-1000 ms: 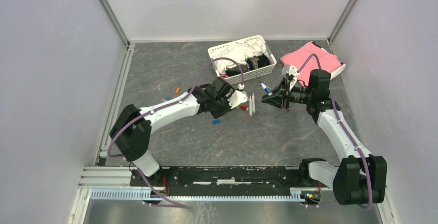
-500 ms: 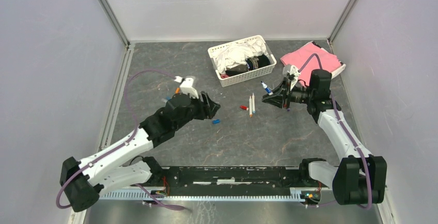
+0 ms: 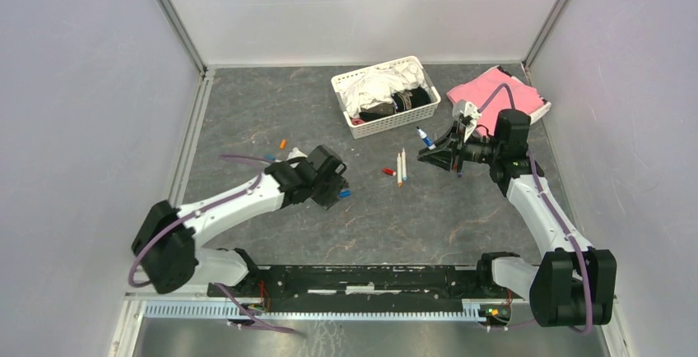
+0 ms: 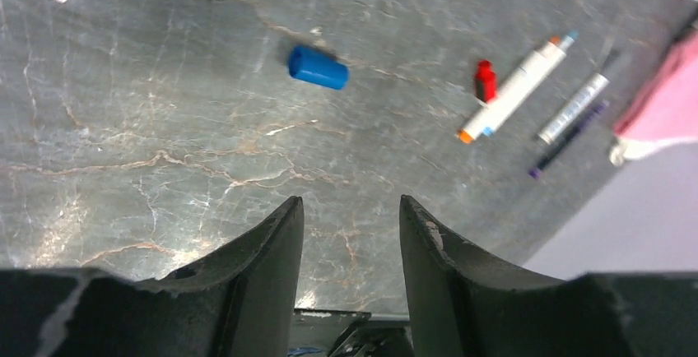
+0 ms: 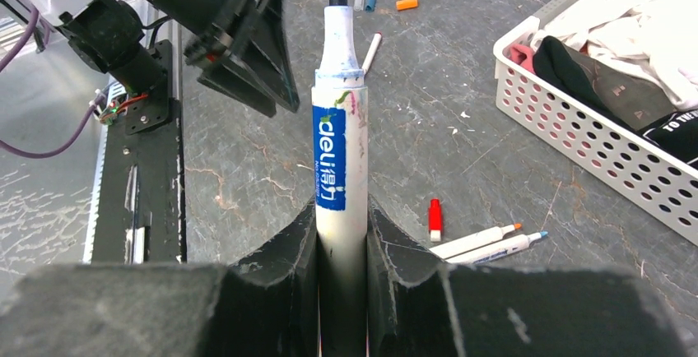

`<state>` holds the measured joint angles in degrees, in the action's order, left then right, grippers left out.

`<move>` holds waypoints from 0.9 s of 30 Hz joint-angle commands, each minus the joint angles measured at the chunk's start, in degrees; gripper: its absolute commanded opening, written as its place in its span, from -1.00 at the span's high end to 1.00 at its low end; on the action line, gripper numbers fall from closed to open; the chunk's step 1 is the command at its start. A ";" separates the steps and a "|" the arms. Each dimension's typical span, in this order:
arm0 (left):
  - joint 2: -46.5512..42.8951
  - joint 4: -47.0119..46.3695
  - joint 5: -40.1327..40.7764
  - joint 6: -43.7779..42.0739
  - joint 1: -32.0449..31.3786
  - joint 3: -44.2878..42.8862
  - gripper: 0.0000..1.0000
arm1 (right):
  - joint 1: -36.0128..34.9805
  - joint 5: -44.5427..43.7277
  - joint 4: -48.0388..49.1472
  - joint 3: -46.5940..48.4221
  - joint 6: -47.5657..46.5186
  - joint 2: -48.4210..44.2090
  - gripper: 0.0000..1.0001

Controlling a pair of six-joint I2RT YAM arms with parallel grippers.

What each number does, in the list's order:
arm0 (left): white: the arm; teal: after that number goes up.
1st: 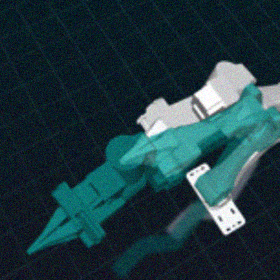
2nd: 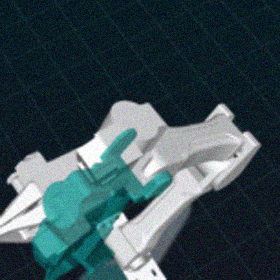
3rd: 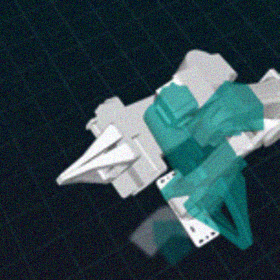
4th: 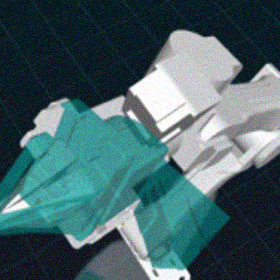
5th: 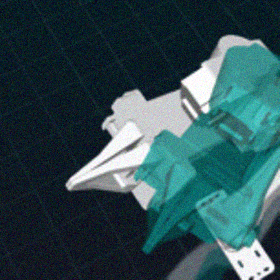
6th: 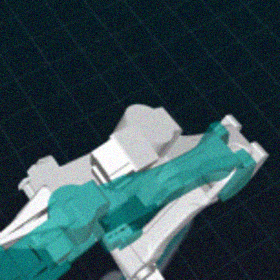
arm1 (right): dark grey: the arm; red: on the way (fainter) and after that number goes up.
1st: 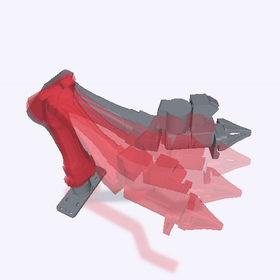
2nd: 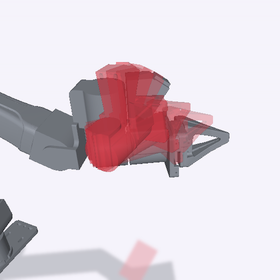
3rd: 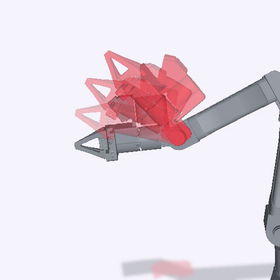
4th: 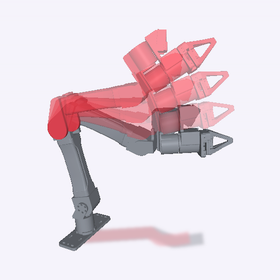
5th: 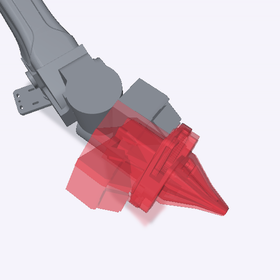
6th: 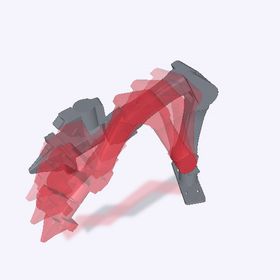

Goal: Insert the pens into the pen caps
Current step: Insert the pen cap onto the pen.

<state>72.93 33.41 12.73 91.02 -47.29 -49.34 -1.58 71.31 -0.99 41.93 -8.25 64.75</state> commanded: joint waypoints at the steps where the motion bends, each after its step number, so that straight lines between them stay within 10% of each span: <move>1: 6.64 9.57 -0.33 12.26 -0.09 -6.86 -0.03 | 0.29 1.90 3.49 0.30 1.72 -1.25 1.00; 19: 19.09 9.02 1.28 18.86 1.50 -10.68 -0.14 | 0.24 3.05 4.94 -0.27 3.15 -1.30 1.00; 27: 26.49 12.77 -2.54 16.50 4.06 -16.03 0.12 | 0.23 3.15 5.12 -0.54 3.15 -1.29 1.00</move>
<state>96.44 42.04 11.77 107.18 -44.45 -61.43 -1.43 73.10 2.52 41.76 -5.58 64.64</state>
